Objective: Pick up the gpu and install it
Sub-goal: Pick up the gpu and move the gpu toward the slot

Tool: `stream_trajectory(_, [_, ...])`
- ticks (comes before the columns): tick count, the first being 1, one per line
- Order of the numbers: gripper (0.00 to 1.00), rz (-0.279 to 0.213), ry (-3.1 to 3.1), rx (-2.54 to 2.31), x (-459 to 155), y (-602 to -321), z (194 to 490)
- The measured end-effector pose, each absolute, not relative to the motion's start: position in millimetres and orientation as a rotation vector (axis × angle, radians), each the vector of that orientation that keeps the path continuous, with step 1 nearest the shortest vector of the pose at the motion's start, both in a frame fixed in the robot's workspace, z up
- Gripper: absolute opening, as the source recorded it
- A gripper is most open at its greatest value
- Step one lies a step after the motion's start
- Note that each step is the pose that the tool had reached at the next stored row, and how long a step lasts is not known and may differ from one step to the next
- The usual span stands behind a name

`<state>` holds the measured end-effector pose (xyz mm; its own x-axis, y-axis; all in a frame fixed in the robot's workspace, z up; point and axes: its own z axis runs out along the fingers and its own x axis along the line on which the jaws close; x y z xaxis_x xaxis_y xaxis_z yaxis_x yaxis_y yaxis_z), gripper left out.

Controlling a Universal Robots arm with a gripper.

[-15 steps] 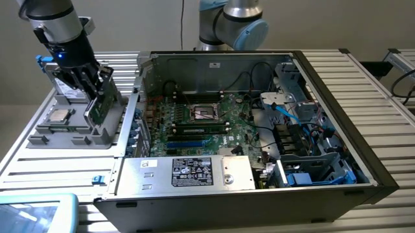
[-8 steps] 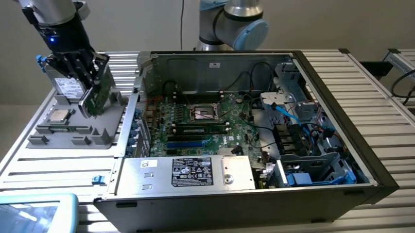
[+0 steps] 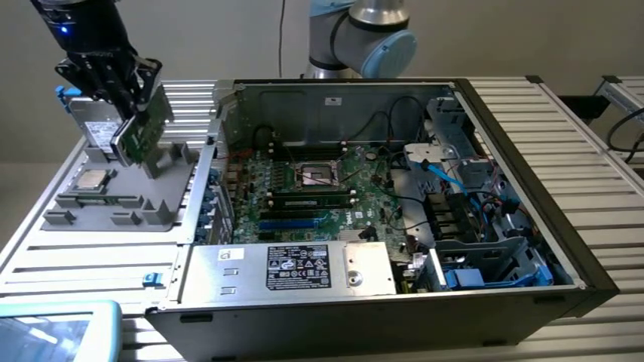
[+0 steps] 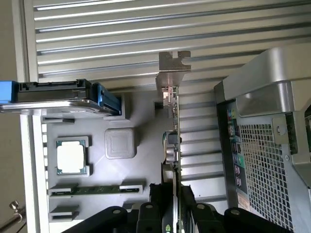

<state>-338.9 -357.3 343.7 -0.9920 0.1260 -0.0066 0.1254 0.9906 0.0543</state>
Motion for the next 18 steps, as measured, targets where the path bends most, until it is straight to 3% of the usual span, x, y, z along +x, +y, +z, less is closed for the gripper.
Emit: stream_trajectory(18, [0.28, 0.083, 3.122, 0.197, -338.8, -357.2, 410.0])
